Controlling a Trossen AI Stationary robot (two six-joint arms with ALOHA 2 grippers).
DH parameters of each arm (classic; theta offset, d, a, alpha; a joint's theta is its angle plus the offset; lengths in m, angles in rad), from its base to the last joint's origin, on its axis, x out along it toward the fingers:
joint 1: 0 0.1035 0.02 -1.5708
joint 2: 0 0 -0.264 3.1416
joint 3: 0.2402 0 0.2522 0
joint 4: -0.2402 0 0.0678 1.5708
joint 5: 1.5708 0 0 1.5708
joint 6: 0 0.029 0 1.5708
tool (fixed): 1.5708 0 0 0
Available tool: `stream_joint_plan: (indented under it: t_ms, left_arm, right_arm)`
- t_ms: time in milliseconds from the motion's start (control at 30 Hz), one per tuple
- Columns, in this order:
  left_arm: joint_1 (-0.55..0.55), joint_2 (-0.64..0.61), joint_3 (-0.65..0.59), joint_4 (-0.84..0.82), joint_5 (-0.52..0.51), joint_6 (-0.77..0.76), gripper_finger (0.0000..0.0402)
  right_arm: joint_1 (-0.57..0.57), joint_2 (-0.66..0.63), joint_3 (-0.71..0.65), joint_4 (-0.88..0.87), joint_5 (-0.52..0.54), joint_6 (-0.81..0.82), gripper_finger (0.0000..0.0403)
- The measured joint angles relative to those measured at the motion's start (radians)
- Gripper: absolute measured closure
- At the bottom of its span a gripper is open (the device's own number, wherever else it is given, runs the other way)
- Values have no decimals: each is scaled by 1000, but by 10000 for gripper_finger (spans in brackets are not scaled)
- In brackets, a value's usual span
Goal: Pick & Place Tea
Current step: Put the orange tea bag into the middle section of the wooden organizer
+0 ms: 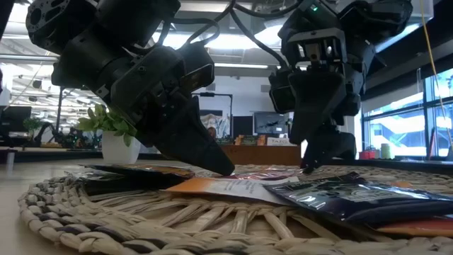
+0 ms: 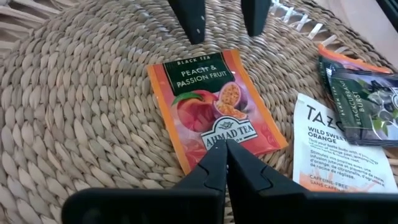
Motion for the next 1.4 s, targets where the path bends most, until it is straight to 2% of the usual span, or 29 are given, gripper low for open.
stream_joint_plan:
  t_ms: [367, 500, 933, 1067, 1400]
  left_arm:
    - [0, 0, 0, -19, -55, -78, 399]
    - [-1, 0, 0, -18, -57, -79, 400]
    - [-2, 0, -1, -18, -65, -106, 399]
    - [-2, 0, -1, -17, -64, -106, 400]
    - [-4, 2, -1, -15, -65, -106, 399]
  right_arm:
    - [43, 10, 1, 21, 32, 101, 173]
    - [43, 10, 1, 31, 89, 104, 173]
    - [43, 55, 2, 110, 76, 122, 178]
    - [43, 56, 2, 105, 77, 121, 208]
    - [34, 59, 1, 106, 84, 66, 327]
